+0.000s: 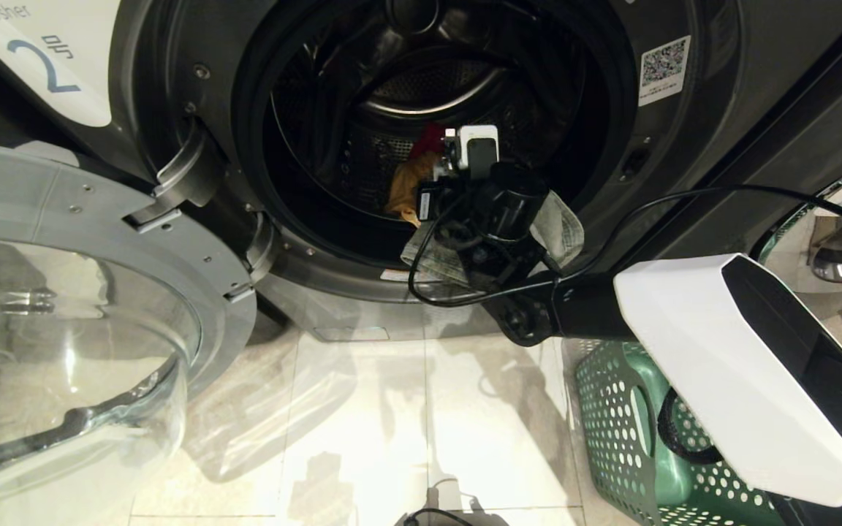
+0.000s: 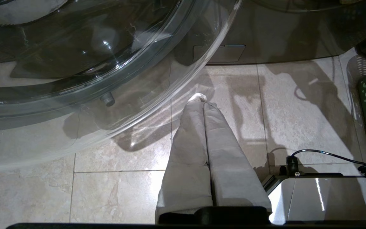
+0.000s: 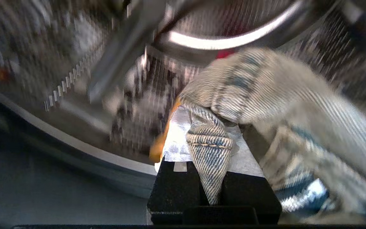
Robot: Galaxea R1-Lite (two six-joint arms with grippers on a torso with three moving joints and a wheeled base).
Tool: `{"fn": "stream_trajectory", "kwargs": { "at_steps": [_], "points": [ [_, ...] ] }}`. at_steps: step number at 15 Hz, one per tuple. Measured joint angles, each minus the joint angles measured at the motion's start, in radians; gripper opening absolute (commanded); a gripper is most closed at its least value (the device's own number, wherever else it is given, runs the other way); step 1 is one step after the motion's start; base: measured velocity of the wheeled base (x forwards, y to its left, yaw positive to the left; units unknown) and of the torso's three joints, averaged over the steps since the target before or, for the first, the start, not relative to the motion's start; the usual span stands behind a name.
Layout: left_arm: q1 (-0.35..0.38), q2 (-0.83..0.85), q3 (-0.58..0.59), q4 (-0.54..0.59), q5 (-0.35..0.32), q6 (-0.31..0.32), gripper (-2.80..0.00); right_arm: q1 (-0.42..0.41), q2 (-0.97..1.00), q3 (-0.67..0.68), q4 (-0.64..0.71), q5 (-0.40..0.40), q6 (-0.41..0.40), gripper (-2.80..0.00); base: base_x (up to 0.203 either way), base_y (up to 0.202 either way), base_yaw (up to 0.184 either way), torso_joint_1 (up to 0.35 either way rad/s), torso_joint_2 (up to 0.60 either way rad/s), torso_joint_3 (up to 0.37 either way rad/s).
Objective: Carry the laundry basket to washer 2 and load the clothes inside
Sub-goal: Place the clothes into the washing machine
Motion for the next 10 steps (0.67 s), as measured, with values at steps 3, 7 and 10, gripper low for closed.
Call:
{"fn": "stream_trajectory", "kwargs": {
  "at_steps": [3, 7, 10],
  "points": [
    [0.000, 0.000, 0.000, 0.000, 0.000, 0.000, -2.80, 0.005, -0.018, 0.001, -0.032, 0.012, -0.024, -2.80, 0.000, 0.000, 0.000, 0.000, 0.00, 0.000],
    [0.000, 0.000, 0.000, -0.001, 0.000, -0.002, -2.80, 0.005, -0.024, 0.001, -0.012, 0.010, -0.031, -2.80, 0.000, 0.000, 0.000, 0.000, 0.00, 0.000],
    [0.000, 0.000, 0.000, -0.001, 0.000, -0.004, -2.80, 0.003, -0.025, 0.001, -0.011, 0.023, -0.031, -2.80, 0.000, 0.000, 0.000, 0.000, 0.00, 0.000]
  ]
}}
